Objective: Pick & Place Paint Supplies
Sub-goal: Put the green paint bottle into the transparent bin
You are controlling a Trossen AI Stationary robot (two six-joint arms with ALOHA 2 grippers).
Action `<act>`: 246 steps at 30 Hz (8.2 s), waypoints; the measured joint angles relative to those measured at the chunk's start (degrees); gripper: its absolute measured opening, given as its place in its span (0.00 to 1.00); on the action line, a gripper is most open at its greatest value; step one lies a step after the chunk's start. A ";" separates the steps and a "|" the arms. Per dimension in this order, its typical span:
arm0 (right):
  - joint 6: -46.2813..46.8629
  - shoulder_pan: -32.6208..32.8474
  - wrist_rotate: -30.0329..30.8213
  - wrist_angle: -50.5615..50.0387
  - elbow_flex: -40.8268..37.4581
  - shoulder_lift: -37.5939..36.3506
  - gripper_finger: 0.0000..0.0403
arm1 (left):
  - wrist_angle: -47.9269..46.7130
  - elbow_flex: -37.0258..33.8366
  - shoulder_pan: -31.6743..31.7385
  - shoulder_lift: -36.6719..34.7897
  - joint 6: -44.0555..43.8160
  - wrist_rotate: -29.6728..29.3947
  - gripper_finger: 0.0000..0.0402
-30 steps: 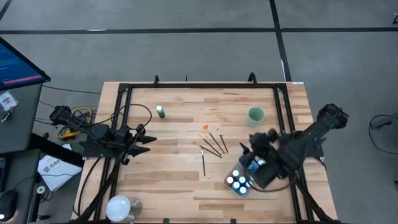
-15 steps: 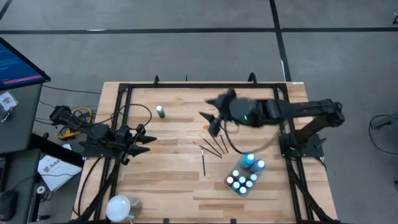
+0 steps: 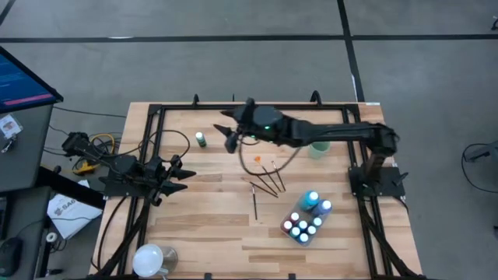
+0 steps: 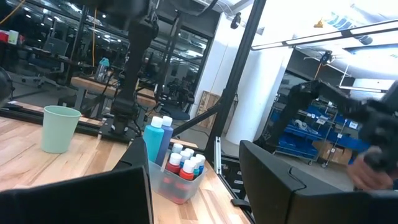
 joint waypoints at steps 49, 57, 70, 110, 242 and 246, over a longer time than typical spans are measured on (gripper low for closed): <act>-1.90 -3.94 -7.89 8.67 23.60 34.61 0.67 | 0.85 0.00 0.00 0.57 0.00 0.00 0.33; -0.49 -4.37 -10.42 7.15 23.45 36.97 0.67 | 1.03 0.01 0.00 0.86 0.01 0.00 0.33; 2.30 -6.33 -10.40 8.21 23.49 39.48 0.67 | 1.32 0.02 0.00 0.87 0.00 0.00 0.33; 10.58 -7.03 -10.41 5.56 23.61 41.94 0.25 | 2.16 0.02 0.00 1.00 0.02 0.00 0.33; -6.35 15.18 -32.52 -23.21 -50.88 -40.30 0.25 | 3.15 0.00 0.00 1.20 0.00 0.00 0.33; -8.54 12.98 -37.23 -23.41 -50.74 -38.74 0.25 | 3.23 0.00 0.00 1.21 0.02 0.00 0.33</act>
